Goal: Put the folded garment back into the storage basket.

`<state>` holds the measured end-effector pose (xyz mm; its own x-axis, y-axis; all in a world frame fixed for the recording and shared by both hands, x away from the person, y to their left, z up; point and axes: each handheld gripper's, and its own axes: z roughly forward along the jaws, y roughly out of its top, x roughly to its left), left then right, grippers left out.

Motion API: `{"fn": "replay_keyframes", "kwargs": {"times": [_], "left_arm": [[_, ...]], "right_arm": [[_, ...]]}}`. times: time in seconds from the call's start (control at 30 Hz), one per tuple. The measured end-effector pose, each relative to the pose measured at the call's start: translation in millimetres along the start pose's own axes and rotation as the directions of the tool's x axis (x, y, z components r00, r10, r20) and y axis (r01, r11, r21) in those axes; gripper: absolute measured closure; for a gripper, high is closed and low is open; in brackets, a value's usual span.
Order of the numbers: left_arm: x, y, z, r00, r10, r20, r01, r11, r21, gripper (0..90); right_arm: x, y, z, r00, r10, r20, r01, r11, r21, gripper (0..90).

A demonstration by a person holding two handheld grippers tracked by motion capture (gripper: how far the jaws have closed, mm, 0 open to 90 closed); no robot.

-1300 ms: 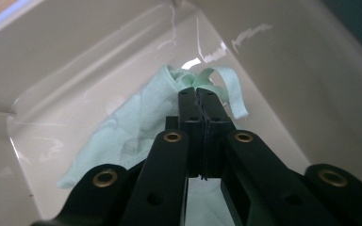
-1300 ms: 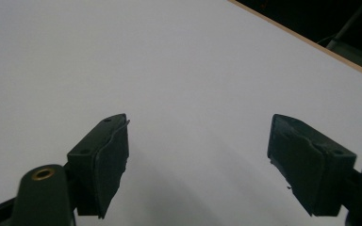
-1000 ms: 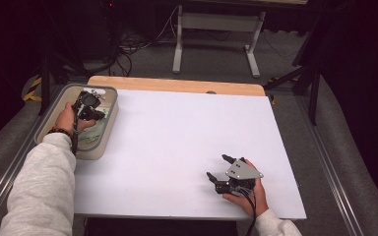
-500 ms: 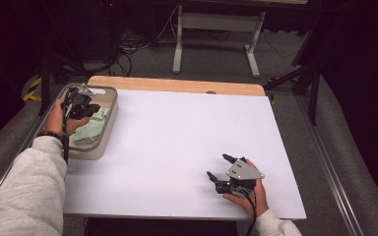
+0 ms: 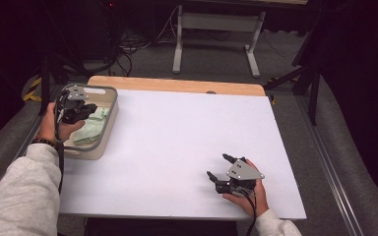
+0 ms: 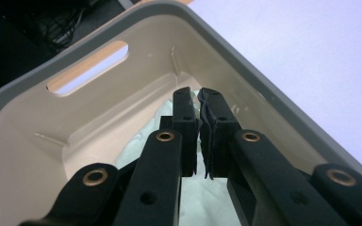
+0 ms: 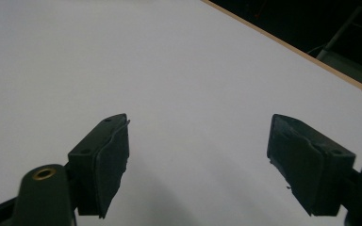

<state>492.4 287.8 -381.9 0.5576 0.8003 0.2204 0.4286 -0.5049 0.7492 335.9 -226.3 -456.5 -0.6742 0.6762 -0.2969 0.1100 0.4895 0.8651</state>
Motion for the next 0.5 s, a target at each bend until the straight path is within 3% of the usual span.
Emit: {"fn": "replay_keyframes", "kwargs": {"times": [0.23, 0.5], "left_arm": [[-8.8, -6.0, -11.7, 0.9998, 0.007, -0.016, -0.008, 0.9976, -0.069, 84.9], [-15.3, -18.4, -22.1, 0.9995, -0.03, -0.007, 0.028, 0.9873, -0.156, 83.9]], "right_arm": [[-1.1, 0.3, -0.8, 1.0, 0.003, 0.009, -0.003, 1.0, -0.002, 22.2], [-0.4, 0.5, -0.5, 1.0, 0.002, 0.008, -0.002, 1.0, -0.003, 22.2]]}}
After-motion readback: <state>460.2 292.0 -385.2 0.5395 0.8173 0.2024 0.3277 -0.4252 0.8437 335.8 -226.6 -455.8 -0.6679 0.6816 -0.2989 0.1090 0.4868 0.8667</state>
